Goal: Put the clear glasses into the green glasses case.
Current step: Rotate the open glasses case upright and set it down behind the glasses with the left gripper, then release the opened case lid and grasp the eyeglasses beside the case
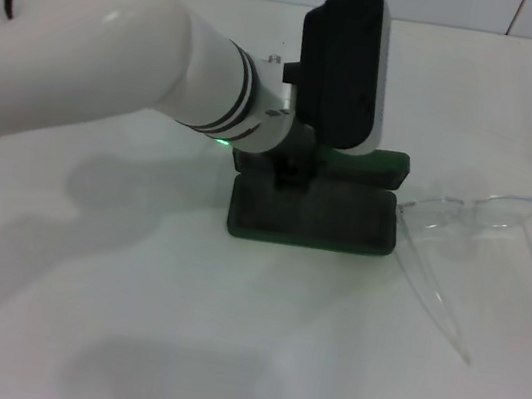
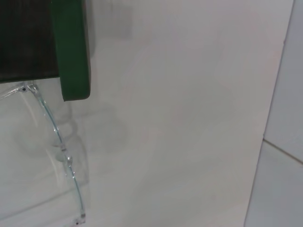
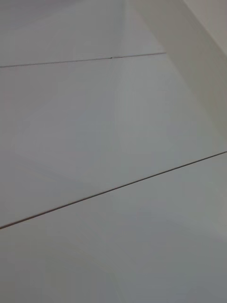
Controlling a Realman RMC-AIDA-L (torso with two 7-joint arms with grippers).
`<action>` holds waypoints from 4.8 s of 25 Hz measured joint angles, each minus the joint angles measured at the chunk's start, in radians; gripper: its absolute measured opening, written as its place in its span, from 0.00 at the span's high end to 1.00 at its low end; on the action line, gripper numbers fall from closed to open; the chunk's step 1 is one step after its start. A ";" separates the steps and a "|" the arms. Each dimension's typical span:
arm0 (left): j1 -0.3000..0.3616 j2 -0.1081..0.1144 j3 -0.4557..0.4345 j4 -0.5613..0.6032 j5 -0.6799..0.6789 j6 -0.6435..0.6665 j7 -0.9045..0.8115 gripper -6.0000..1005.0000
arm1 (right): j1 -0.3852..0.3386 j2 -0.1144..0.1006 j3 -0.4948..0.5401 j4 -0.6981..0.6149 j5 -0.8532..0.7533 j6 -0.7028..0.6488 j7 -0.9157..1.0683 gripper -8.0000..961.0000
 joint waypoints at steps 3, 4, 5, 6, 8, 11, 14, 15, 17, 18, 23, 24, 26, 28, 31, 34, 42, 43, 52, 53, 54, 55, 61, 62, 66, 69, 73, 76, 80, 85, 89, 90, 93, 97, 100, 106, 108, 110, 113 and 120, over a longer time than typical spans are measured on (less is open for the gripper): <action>-0.007 0.000 0.005 -0.013 -0.007 -0.009 0.000 0.90 | 0.000 0.000 0.000 0.000 0.000 0.000 0.000 0.24; -0.007 0.000 0.006 -0.014 -0.007 -0.010 0.000 0.90 | -0.001 0.000 0.000 0.000 -0.001 0.000 0.000 0.24; -0.008 -0.001 0.007 -0.015 -0.009 -0.012 0.000 0.90 | -0.001 0.000 0.001 0.000 -0.001 0.000 0.000 0.24; -0.008 -0.001 0.007 -0.015 -0.010 -0.014 -0.001 0.90 | -0.003 0.000 0.001 0.000 -0.001 -0.001 0.000 0.24; -0.008 -0.002 0.009 -0.015 -0.017 -0.020 -0.008 0.90 | -0.007 0.000 0.001 0.000 -0.001 -0.001 -0.001 0.24; -0.008 -0.001 0.013 -0.015 -0.020 -0.026 -0.014 0.90 | -0.010 0.001 0.002 0.000 -0.001 -0.002 -0.002 0.24; -0.005 -0.001 0.020 -0.015 -0.017 -0.030 -0.015 0.90 | -0.012 0.001 0.002 0.000 -0.001 -0.006 -0.002 0.24; -0.003 -0.001 0.024 -0.015 -0.015 -0.035 -0.016 0.90 | -0.012 0.001 0.002 0.000 -0.001 -0.011 -0.002 0.24; -0.001 -0.001 0.030 -0.014 -0.014 -0.044 -0.020 0.90 | -0.013 0.001 0.003 0.000 0.002 -0.017 -0.002 0.24; 0.000 -0.001 0.032 -0.015 -0.014 -0.048 -0.023 0.90 | -0.014 0.002 0.003 0.000 0.005 -0.019 -0.002 0.24; 0.000 0.001 0.046 -0.014 -0.009 -0.056 -0.024 0.88 | -0.021 0.002 0.003 0.000 0.010 -0.022 -0.002 0.24; 0.000 0.001 0.050 -0.014 -0.009 -0.059 -0.023 0.87 | -0.022 0.002 0.003 0.000 0.011 -0.023 -0.002 0.24; 0.001 0.002 0.054 -0.014 -0.008 -0.068 -0.023 0.86 | -0.024 0.002 0.004 0.000 0.015 -0.028 -0.002 0.24; 0.003 0.002 0.056 -0.012 -0.007 -0.077 -0.022 0.84 | -0.027 0.002 0.007 0.000 0.021 -0.034 -0.002 0.24; 0.004 0.004 0.065 -0.009 -0.004 -0.086 -0.018 0.78 | -0.033 0.002 0.014 0.000 0.026 -0.040 -0.002 0.24; 0.004 0.005 0.070 -0.004 0.000 -0.087 -0.009 0.66 | -0.038 0.002 0.016 0.000 0.027 -0.040 -0.003 0.24; 0.004 0.005 0.073 0.010 0.000 -0.074 -0.003 0.61 | -0.038 0.002 0.015 0.002 0.027 -0.039 -0.013 0.24; 0.004 0.005 0.073 0.014 -0.001 -0.072 -0.003 0.60 | -0.038 0.002 0.015 0.002 0.027 -0.039 -0.013 0.24; 0.007 0.006 0.048 0.031 -0.014 -0.026 -0.007 0.59 | -0.037 0.002 0.016 0.003 0.027 -0.040 -0.014 0.24; 0.007 0.006 0.045 0.031 -0.021 -0.025 -0.006 0.59 | -0.037 0.002 0.016 0.003 0.027 -0.040 -0.014 0.24; 0.007 0.006 0.044 0.030 -0.029 -0.024 -0.004 0.59 | -0.037 0.002 0.017 0.003 0.028 -0.040 -0.015 0.24; 0.008 0.006 0.043 0.027 -0.037 -0.025 -0.002 0.59 | -0.037 0.002 0.017 0.004 0.028 -0.040 -0.015 0.24; 0.022 0.006 0.043 0.013 -0.043 -0.037 -0.001 0.59 | -0.035 0.002 0.017 0.011 0.028 -0.040 -0.025 0.24; 0.025 0.006 0.043 0.012 -0.043 -0.037 -0.001 0.59 | -0.035 0.002 0.017 0.012 0.028 -0.040 -0.025 0.24; 0.029 0.006 0.043 0.002 -0.050 -0.038 -0.001 0.59 | -0.035 0.003 0.017 0.015 0.027 -0.040 -0.025 0.24; 0.030 0.006 0.043 -0.001 -0.057 -0.039 -0.001 0.59 | -0.037 0.003 0.017 0.015 0.027 -0.043 -0.025 0.24; 0.034 0.006 0.047 0.007 -0.058 -0.036 -0.001 0.58 | -0.038 0.003 0.017 0.015 0.027 -0.047 -0.025 0.24; 0.039 0.006 0.050 0.011 -0.058 -0.031 -0.001 0.58 | -0.038 0.003 0.017 0.015 0.026 -0.048 -0.025 0.24; 0.045 0.006 0.051 0.023 -0.058 -0.026 -0.001 0.58 | -0.040 0.003 0.017 0.015 0.025 -0.048 -0.026 0.24; 0.052 0.006 0.049 0.041 -0.057 -0.011 -0.001 0.58 | -0.040 0.003 0.017 0.014 0.026 -0.048 -0.026 0.24; 0.061 0.006 0.050 0.071 -0.057 0.004 -0.002 0.58 | -0.040 0.003 0.017 0.014 0.026 -0.049 -0.026 0.24; 0.064 0.006 0.050 0.080 -0.057 0.009 -0.001 0.58 | -0.040 0.003 0.017 0.014 0.026 -0.049 -0.026 0.24; 0.068 0.006 0.050 0.107 -0.057 0.023 -0.003 0.58 | -0.040 0.003 0.017 0.014 0.027 -0.049 -0.027 0.24; 0.071 0.006 0.049 0.129 -0.058 0.033 -0.007 0.58 | -0.040 0.003 0.017 0.014 0.027 -0.050 -0.027 0.24; 0.076 0.006 0.047 0.149 -0.058 0.044 -0.008 0.58 | -0.040 0.003 0.017 0.014 0.027 -0.051 -0.027 0.24; 0.080 0.006 0.019 0.200 -0.083 0.082 -0.021 0.58 | -0.042 0.003 0.017 0.014 0.027 -0.052 -0.027 0.26; 0.079 0.006 -0.017 0.233 -0.136 0.122 -0.025 0.58 | -0.043 0.003 0.017 0.018 0.027 -0.056 -0.027 0.27; 0.081 0.008 -0.062 0.273 -0.211 0.168 -0.014 0.58 | -0.044 0.002 0.017 0.023 0.027 -0.062 -0.027 0.28; 0.112 0.009 -0.148 0.352 -0.352 0.231 0.022 0.52 | -0.045 0.001 0.010 0.018 0.022 -0.069 -0.026 0.29; 0.298 0.010 -0.378 0.606 -0.635 0.285 0.003 0.49 | -0.007 -0.005 -0.234 -0.242 -0.088 -0.086 0.024 0.32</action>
